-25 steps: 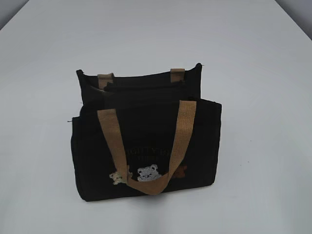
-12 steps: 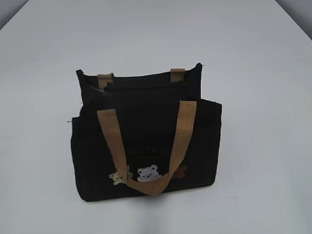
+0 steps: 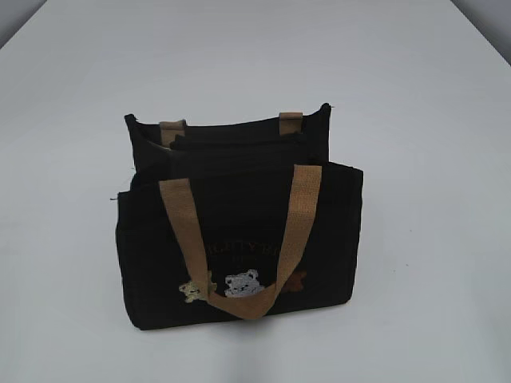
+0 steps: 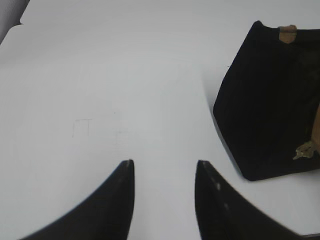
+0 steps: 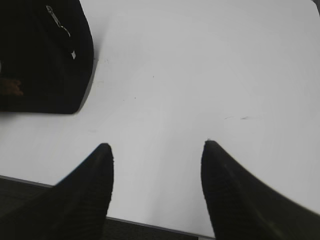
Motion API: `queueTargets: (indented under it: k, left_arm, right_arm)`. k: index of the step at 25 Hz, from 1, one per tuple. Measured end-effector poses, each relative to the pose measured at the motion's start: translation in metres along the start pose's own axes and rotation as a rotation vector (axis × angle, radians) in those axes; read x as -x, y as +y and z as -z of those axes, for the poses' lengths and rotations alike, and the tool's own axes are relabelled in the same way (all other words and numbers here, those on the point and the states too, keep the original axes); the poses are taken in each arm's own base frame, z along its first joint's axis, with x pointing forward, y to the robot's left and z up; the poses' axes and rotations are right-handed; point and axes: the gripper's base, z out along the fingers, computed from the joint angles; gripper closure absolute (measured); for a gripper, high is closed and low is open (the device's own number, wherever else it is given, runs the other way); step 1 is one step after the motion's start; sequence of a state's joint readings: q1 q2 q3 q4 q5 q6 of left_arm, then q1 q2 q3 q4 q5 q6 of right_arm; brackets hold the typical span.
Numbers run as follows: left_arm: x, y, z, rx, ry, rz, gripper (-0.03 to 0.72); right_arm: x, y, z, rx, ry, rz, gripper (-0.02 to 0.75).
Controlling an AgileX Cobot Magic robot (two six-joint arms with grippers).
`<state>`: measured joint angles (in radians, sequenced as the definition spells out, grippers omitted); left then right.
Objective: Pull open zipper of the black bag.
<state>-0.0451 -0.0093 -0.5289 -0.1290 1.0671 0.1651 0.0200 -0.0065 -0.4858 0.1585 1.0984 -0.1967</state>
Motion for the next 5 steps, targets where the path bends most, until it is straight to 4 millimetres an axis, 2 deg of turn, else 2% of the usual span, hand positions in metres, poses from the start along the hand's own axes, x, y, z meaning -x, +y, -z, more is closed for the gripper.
queueTargets:
  k: [5]
  left_arm:
    - [0.0, 0.0, 0.0, 0.0, 0.0, 0.0, 0.396]
  right_arm:
    - [0.0, 0.0, 0.0, 0.0, 0.0, 0.0, 0.3]
